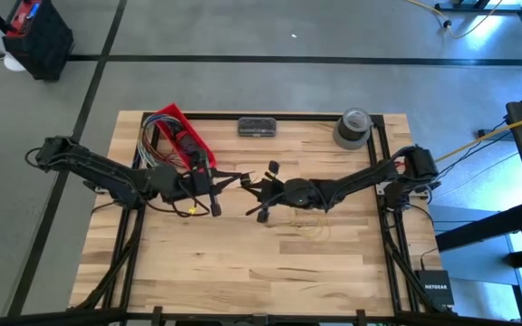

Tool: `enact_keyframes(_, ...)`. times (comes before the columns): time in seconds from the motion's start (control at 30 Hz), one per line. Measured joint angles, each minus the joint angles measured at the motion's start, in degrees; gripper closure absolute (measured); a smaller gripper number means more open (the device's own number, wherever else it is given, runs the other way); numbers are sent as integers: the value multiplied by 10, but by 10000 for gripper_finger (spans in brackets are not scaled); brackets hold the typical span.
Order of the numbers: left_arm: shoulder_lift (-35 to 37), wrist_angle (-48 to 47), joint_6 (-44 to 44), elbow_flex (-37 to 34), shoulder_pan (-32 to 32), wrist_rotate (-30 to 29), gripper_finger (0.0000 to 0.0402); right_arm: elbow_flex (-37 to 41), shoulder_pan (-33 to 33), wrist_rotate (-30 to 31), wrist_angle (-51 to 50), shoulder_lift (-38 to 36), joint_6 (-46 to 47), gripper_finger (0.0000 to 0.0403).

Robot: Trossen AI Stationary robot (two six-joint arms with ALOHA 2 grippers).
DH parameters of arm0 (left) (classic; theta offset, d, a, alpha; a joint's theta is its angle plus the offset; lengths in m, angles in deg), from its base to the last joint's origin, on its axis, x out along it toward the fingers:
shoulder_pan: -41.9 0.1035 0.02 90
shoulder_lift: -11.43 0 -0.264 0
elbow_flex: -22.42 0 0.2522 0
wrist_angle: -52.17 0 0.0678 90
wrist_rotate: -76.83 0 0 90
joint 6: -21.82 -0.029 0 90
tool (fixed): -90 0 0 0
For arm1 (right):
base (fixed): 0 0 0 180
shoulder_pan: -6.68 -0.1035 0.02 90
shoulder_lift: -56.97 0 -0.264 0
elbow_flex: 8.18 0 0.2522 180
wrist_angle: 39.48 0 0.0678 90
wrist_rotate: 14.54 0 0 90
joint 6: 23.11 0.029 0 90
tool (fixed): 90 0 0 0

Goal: Coil cords
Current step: Coil the yellow wire on the spool

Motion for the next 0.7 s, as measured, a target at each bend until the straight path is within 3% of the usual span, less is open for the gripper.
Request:
enact_keyframes(0.23, -1, 3, 7, 0, 4, 1, 400, 0, 0, -30, 122, 33, 19, 398)
enact_keyframes(0.4, -1, -2, 5, 1, 5, 0, 400, 0, 0, -35, 132, 33, 68, 393)
enact_keyframes(0.5, -1, -3, 3, 1, 5, 0, 400, 0, 0, -35, 117, 31, 71, 364)
enact_keyframes(0.7, -2, -4, 3, 1, 4, -9, 400, 0, -1, -5, 20, 7, 39, 269)
